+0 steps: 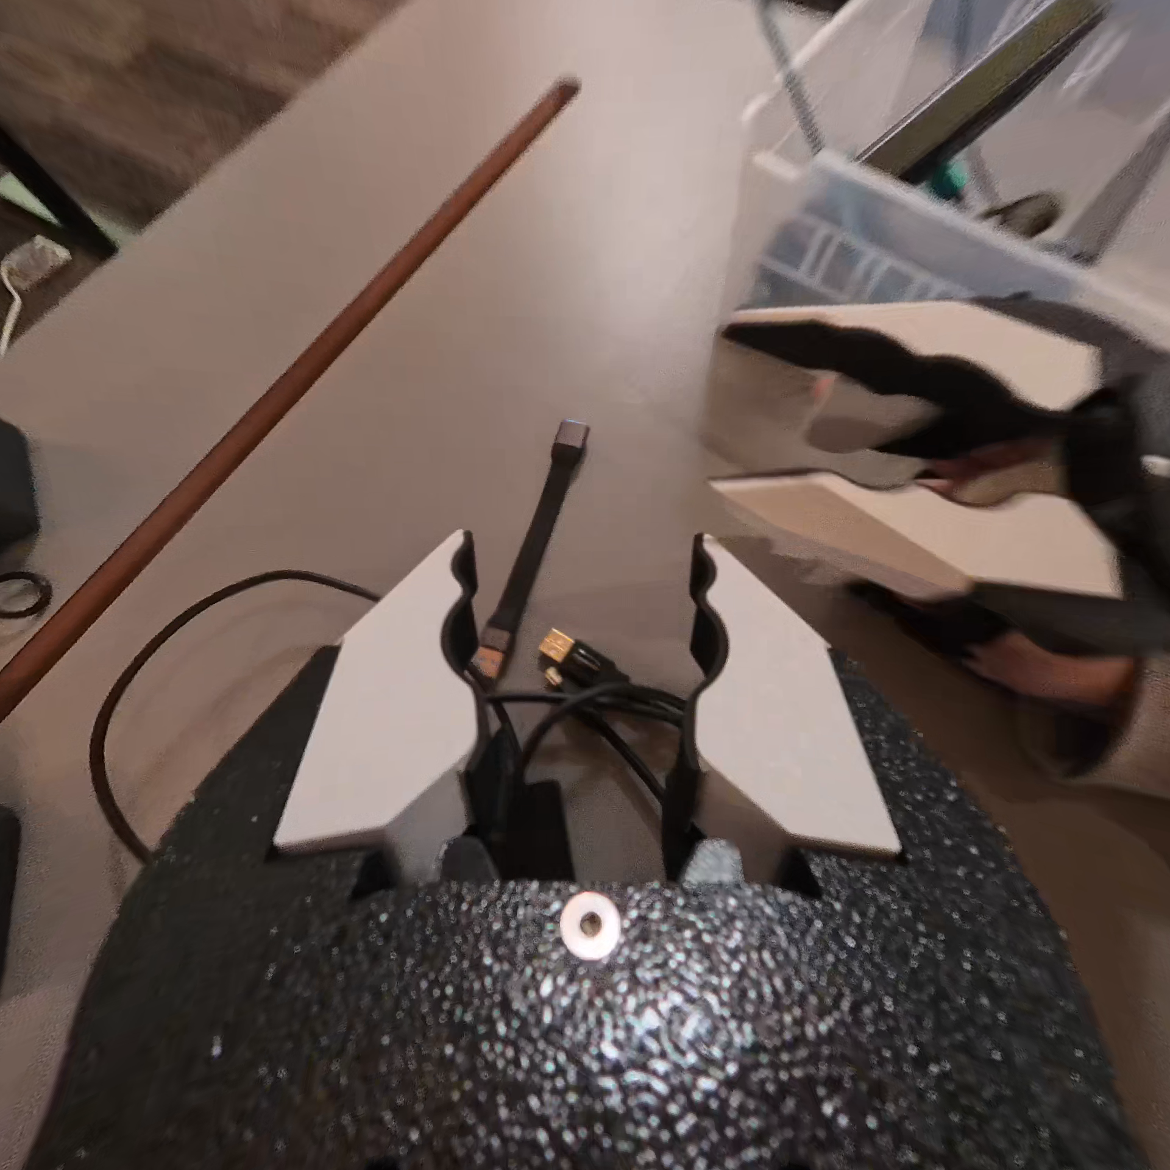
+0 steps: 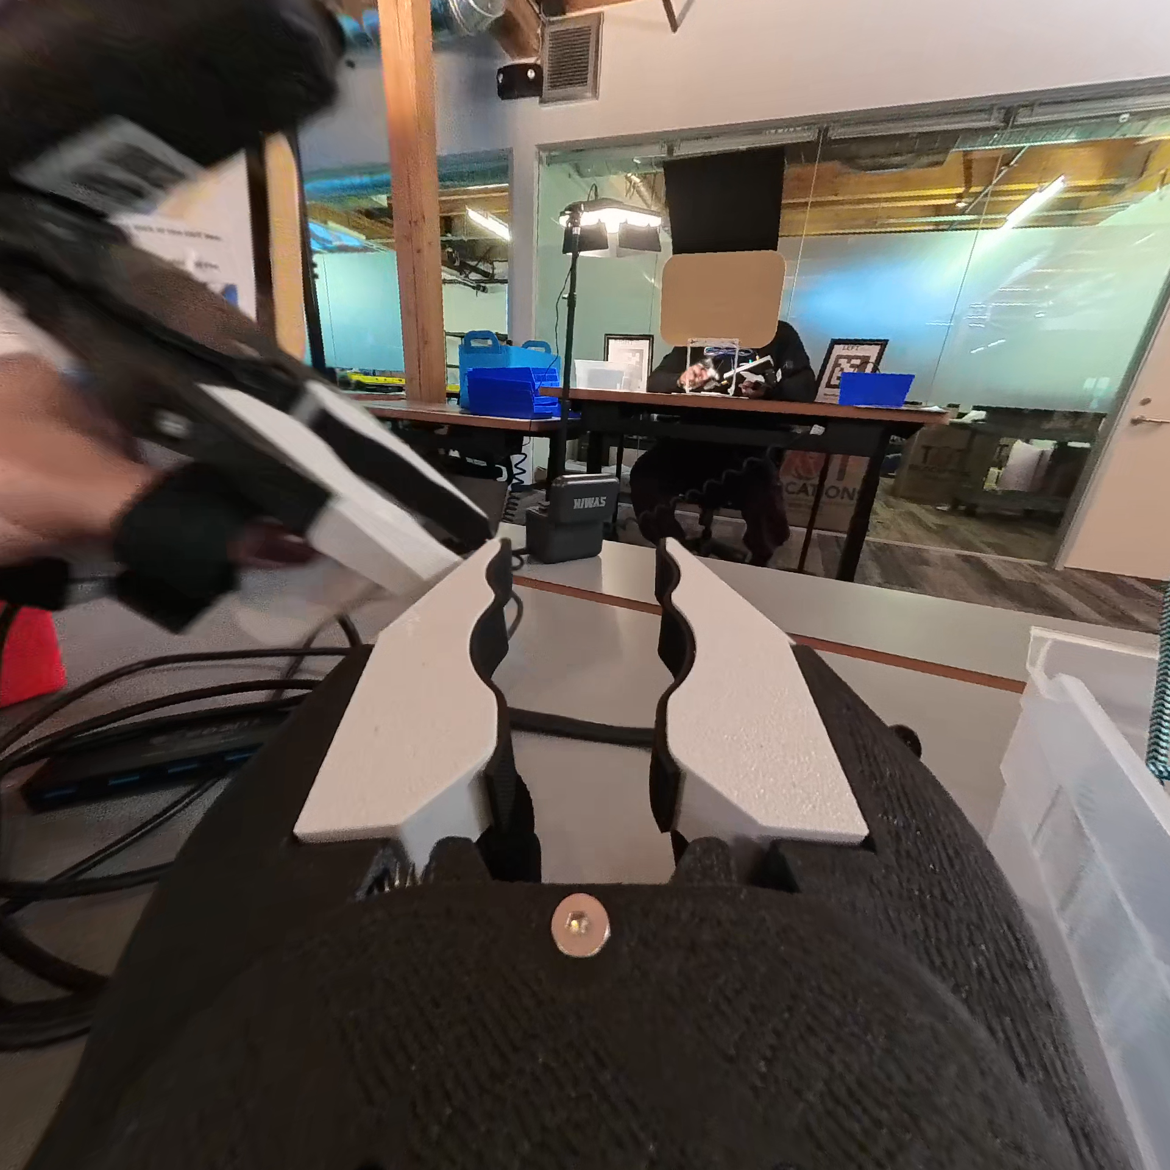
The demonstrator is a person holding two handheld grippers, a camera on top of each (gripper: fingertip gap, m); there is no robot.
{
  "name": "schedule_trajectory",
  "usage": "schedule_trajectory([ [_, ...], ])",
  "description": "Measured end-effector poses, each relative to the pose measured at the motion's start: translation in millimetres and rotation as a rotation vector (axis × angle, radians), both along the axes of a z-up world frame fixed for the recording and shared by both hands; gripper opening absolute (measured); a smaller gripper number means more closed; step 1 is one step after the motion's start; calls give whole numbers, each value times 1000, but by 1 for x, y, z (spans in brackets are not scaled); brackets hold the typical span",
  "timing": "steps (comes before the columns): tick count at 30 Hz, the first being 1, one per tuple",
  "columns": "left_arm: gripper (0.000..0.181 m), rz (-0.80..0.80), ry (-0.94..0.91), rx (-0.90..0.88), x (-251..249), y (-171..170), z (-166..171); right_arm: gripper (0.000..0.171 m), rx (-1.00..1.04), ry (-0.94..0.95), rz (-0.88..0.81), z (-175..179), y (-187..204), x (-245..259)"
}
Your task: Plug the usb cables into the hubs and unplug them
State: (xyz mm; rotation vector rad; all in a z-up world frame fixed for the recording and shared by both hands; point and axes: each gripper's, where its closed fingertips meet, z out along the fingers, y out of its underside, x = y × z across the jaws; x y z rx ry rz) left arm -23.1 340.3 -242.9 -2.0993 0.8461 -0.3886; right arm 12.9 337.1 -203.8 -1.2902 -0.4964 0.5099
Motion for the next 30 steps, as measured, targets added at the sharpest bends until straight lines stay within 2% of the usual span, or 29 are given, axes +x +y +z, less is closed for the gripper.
schedule_trajectory([
  [1,63,7,-35,32,-6,-11,8,44,2,-2,3,0,0,-1],
  [4,48,79,-56,109,-33,-45,20,44,10,-22,11,-1,-3,-5],
  [8,44,130,12,179,-63,-86,10,42,34,-57,26,-1,-8,-11],
  [11,42,171,28,326,-73,-96,11,42,46,-90,41,-3,-13,-16],
  [17,43,176,-120,484,-82,-103,11,32,48,-159,61,-10,-19,-18],
  [21,46,208,-156,436,-94,-105,5,29,41,-200,74,-14,-18,-25],
  [26,45,272,-85,387,-106,-101,-8,27,120,-341,127,-19,-34,-51],
  [30,66,303,13,244,-110,-101,-32,25,189,-440,112,-23,-42,-58],
])
